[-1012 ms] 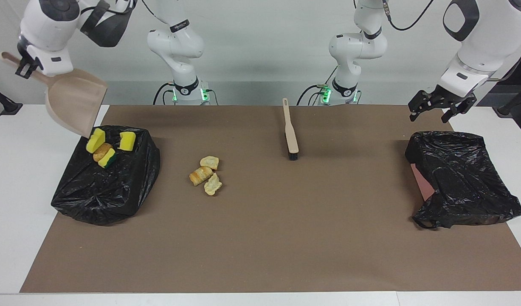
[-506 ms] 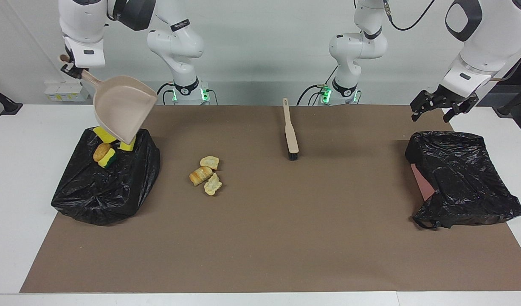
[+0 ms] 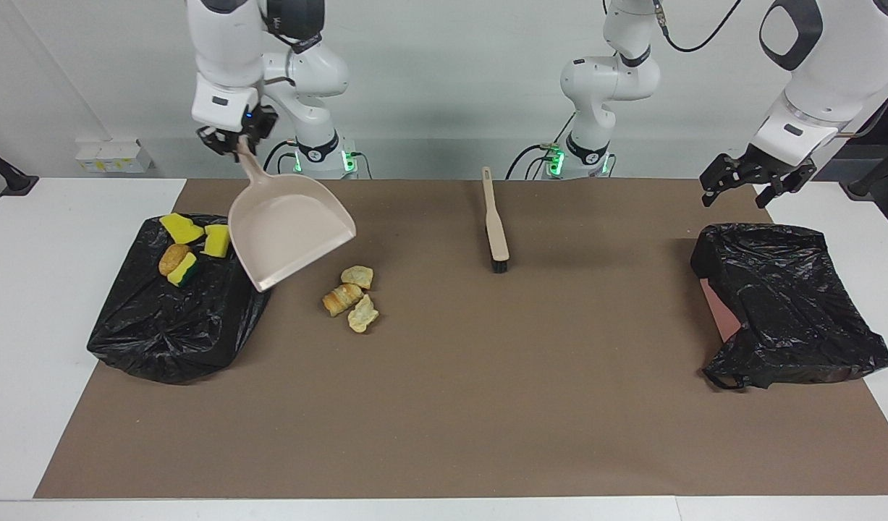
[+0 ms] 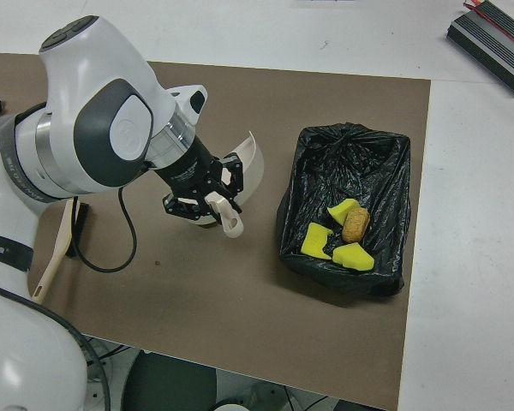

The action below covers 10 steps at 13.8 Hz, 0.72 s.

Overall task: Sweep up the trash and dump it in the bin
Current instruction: 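Carry the empty dustpan back and set it on the table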

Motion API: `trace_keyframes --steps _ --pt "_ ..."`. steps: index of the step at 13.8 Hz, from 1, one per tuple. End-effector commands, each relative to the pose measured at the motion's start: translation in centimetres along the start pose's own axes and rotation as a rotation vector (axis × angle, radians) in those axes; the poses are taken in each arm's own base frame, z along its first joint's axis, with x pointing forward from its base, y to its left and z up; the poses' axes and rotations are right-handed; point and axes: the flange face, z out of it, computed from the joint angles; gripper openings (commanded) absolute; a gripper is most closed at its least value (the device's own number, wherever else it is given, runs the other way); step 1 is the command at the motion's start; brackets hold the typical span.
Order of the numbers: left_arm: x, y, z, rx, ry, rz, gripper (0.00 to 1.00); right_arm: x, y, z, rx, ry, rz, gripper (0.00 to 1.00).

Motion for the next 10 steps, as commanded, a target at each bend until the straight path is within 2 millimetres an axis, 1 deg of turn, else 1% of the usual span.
trace_keyframes --steps 1,2,4,5,6,7,8,10 --pt "-0.3 -0.1 -0.4 0.003 -0.005 -0.011 1.00 6.8 -3.9 0.8 0.062 0.042 0.206 0.00" --pt "-0.3 -0.1 -0.4 0.003 -0.005 -0.011 1.00 9.7 -5.8 1.1 0.073 0.050 0.306 0.00" --pt "-0.3 -0.1 -0.4 0.003 -0.005 -0.011 1.00 14.3 -10.4 1.7 0.089 0.082 0.400 0.00" --pt "-0.3 -0.1 -0.4 0.003 -0.005 -0.011 1.00 16.7 -12.0 2.0 0.137 0.115 0.455 0.00" --pt "-0.3 -0.1 -0.4 0.003 -0.005 -0.011 1.00 18.7 -13.6 2.5 0.185 0.135 0.509 0.00" --pt "-0.3 -0.1 -0.4 0.003 -0.005 -0.011 1.00 20.1 -14.8 2.6 0.197 0.158 0.535 0.00" --pt "-0.3 -0.1 -0.4 0.003 -0.005 -0.011 1.00 21.6 -16.9 3.2 0.197 0.165 0.518 0.00" --pt "-0.3 -0.1 -0.4 0.003 -0.005 -0.011 1.00 25.5 -20.1 2.7 0.221 0.209 0.537 0.00"
